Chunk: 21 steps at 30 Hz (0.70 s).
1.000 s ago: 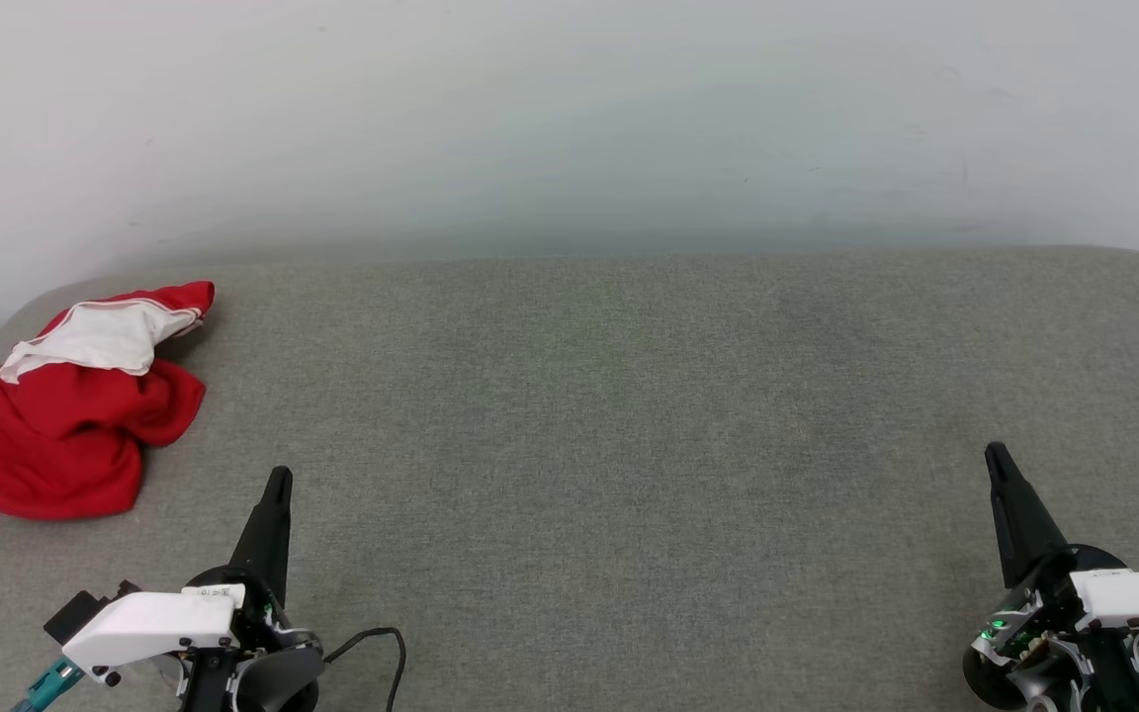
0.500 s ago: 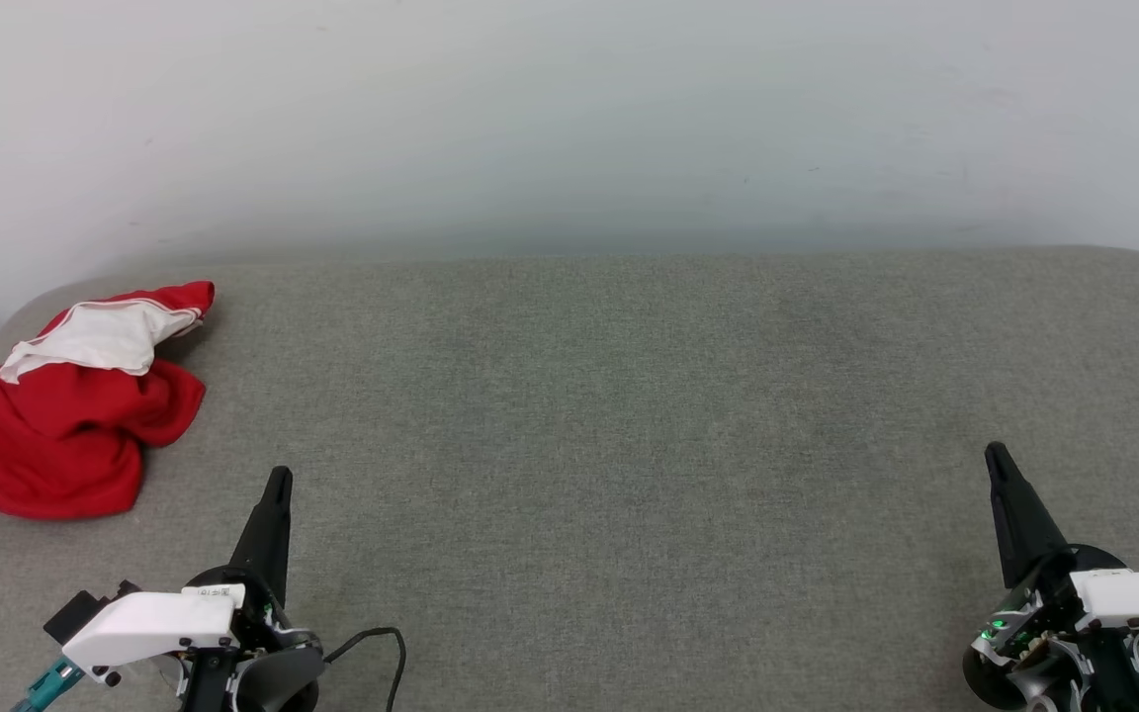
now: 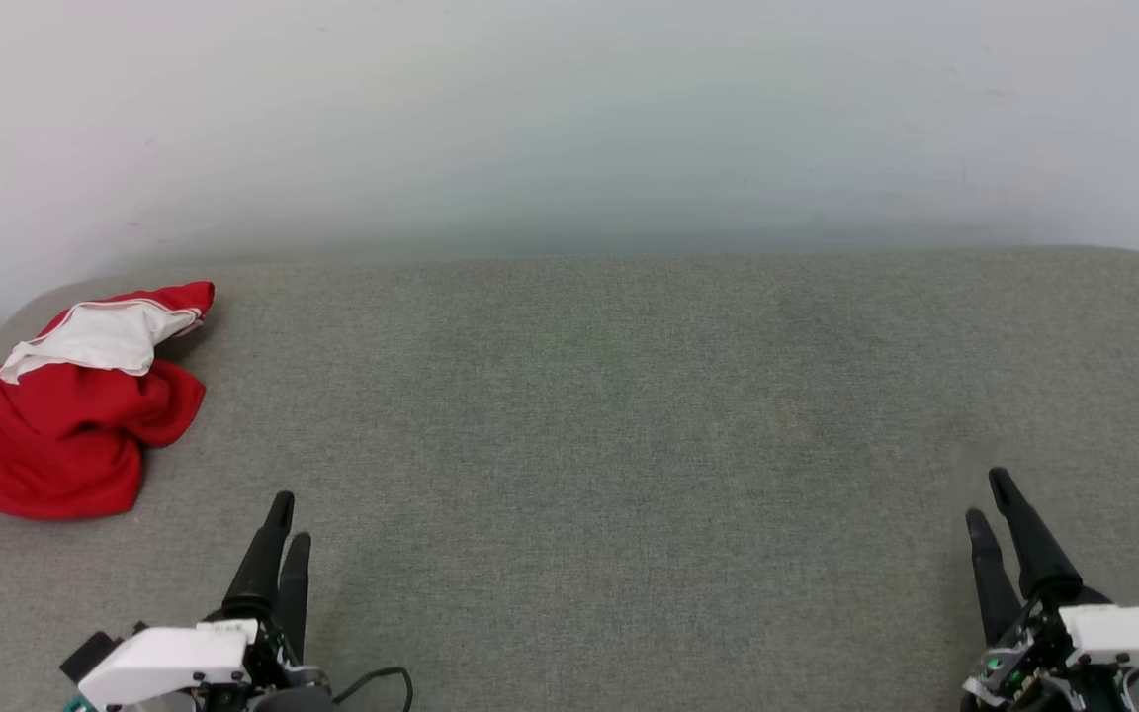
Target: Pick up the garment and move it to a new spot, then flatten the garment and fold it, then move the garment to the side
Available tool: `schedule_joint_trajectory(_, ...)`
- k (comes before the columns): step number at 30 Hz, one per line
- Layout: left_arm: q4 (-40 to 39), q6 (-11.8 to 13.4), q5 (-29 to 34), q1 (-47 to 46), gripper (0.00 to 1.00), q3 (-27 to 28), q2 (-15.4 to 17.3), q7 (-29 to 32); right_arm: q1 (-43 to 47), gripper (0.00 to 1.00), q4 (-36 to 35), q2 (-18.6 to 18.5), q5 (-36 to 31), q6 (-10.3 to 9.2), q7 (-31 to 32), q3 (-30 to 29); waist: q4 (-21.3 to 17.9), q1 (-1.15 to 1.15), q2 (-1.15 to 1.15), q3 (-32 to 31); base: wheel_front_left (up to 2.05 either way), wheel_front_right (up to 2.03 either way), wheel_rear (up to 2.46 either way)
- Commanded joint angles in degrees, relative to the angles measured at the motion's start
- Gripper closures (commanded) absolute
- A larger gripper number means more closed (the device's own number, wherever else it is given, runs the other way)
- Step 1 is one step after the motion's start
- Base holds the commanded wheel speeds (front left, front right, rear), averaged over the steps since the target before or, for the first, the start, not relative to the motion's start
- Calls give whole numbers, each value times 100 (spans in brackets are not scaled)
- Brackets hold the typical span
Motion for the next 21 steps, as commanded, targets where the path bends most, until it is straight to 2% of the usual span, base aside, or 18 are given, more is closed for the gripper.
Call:
schedule_joint_trajectory(1,-12,0,21,9,0,-11,-1,-29,9,0,-18,0,-14,0,-28,21,0,0,0,3,0,0,0)
schedule_joint_trajectory(12,-150,-3,367,142,0,24,2,-346,104,0,-149,1,-268,0,-348,110,-16,0,0,1,0,0,0)
schedule_joint_trajectory(21,-284,-5,1019,192,0,251,3,-576,109,0,-163,2,-1167,0,-581,-4,-25,0,0,0,0,0,0)
